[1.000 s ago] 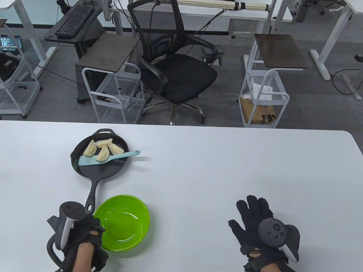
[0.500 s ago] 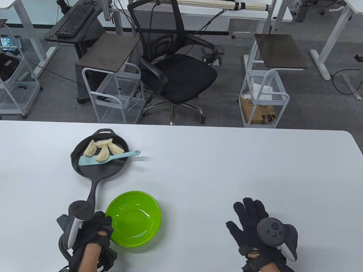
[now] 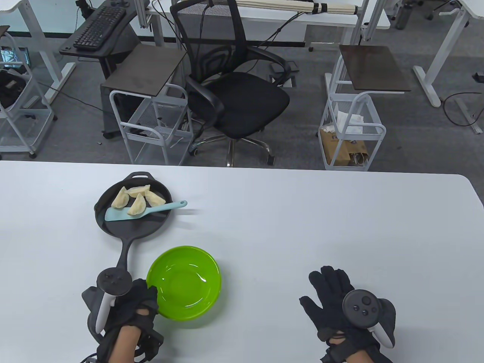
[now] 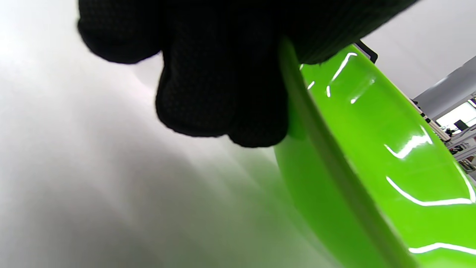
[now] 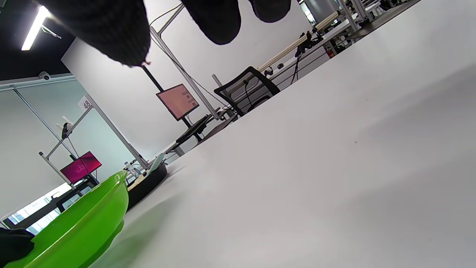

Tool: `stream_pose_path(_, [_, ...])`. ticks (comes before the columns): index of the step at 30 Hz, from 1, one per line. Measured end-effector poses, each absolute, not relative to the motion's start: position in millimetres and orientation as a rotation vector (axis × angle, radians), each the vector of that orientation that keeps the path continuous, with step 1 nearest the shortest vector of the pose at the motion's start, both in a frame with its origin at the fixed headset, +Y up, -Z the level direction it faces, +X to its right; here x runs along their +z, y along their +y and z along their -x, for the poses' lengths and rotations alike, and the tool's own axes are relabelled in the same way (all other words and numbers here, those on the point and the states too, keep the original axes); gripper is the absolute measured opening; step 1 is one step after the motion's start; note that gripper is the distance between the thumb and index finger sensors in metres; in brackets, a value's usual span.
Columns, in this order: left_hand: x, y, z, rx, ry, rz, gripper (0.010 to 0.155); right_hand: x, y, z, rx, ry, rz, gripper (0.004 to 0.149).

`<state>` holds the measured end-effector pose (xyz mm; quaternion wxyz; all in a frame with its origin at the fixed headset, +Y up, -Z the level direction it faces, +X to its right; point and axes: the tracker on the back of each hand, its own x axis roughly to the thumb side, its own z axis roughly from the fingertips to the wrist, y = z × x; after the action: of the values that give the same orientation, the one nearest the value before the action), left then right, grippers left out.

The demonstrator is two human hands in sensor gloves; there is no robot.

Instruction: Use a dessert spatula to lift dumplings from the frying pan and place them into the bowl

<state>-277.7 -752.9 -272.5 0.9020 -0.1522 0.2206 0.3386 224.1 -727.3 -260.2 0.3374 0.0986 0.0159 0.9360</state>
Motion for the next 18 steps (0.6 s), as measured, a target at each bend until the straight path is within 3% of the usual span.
stream_pose_path(18, [-271.4,-752.4,247.2,0.792,0.35,0.268,0.059,-259.9,-735.2,-216.3,2.28,0.111,-0.261,0.074])
